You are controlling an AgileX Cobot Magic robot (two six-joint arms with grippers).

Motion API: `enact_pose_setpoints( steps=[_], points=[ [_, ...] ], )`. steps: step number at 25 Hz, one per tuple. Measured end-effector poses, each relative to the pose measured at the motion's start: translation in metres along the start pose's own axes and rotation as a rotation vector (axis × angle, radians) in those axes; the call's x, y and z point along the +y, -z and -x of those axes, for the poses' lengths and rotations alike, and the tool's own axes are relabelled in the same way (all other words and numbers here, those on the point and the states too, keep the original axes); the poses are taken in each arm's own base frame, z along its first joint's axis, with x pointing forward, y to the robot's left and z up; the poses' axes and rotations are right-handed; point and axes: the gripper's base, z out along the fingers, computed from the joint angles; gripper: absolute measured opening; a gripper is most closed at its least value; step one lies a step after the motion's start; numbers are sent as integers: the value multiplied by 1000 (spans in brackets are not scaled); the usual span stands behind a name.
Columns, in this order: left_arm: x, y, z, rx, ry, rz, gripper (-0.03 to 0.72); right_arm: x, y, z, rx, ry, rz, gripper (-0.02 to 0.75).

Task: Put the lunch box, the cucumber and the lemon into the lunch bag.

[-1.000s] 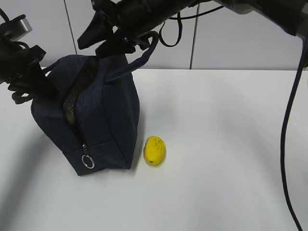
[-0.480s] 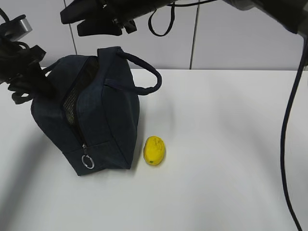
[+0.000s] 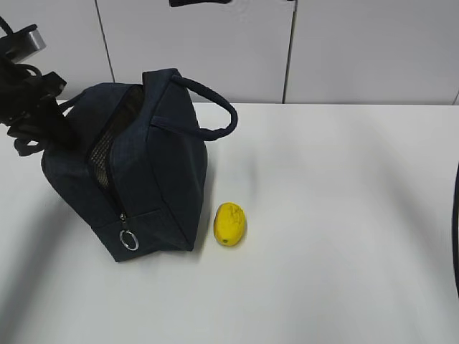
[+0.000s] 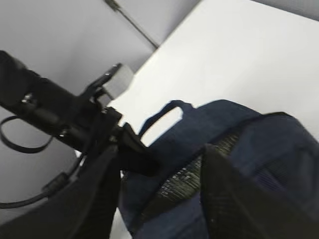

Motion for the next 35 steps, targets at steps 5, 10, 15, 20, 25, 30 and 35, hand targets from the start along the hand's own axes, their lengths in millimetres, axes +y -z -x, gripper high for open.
enact_pose_setpoints(
  steps=[5,10,15,20,25,30,35],
  points=[
    [7,4,0,-11,31,6,-6,6,20,3,18,-13,-186,389],
    [19,14,1,-25,63,14,-6,3,27,-5,64,-41,-287,389],
    [13,24,6,-14,44,-8,-8,-27,11,-39,221,-133,-371,389],
    [11,26,6,-7,62,-15,-8,-51,-2,-76,363,-213,-424,389],
    [14,26,5,7,85,21,-9,-70,-13,-109,474,-284,-448,389],
    [16,26,5,5,92,40,-9,-78,-17,-131,526,-367,-461,389],
    [16,26,5,4,87,43,-9,-72,-24,-134,529,-400,-471,389]
  ],
)
